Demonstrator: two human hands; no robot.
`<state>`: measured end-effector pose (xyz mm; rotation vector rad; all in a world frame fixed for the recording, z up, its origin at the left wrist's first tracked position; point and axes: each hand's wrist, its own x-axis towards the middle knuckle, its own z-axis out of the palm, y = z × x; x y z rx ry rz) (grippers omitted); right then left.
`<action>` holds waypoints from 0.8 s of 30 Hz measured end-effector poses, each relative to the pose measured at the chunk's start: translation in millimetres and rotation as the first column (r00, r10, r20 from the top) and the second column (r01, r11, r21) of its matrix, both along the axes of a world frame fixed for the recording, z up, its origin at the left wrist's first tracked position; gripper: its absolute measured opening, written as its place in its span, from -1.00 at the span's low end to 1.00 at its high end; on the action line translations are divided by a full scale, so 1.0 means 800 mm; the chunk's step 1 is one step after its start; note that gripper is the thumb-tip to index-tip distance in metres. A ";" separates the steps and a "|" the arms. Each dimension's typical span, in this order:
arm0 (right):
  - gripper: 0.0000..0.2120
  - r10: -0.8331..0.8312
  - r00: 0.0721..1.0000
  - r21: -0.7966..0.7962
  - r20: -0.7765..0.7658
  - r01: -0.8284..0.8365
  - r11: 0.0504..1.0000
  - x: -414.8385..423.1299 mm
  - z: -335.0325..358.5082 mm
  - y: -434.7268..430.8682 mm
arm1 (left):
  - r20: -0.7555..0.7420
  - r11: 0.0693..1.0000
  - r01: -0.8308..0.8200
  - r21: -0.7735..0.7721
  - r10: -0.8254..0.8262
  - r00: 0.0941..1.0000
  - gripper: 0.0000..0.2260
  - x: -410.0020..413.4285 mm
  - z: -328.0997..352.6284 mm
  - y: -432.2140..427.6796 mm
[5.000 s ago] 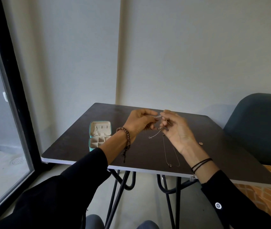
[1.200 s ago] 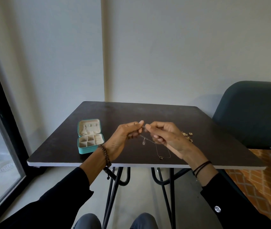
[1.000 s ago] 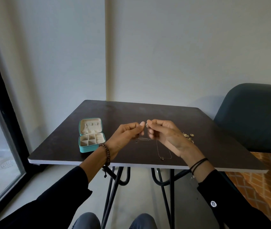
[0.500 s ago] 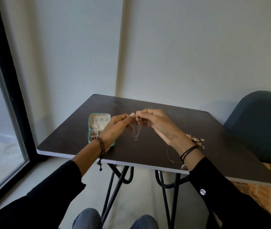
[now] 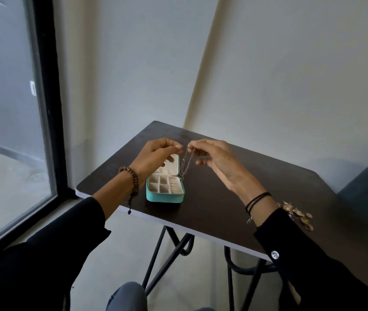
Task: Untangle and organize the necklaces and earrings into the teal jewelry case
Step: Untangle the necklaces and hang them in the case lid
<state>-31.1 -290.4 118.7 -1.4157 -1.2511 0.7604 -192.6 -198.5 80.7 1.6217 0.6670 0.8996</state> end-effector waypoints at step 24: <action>-0.80 -0.025 0.998 -0.036 -0.064 0.022 0.999 0.004 -0.048 0.100 | -0.393 0.879 -0.448 0.164 0.475 0.787 -0.66 0.009 -0.111 0.087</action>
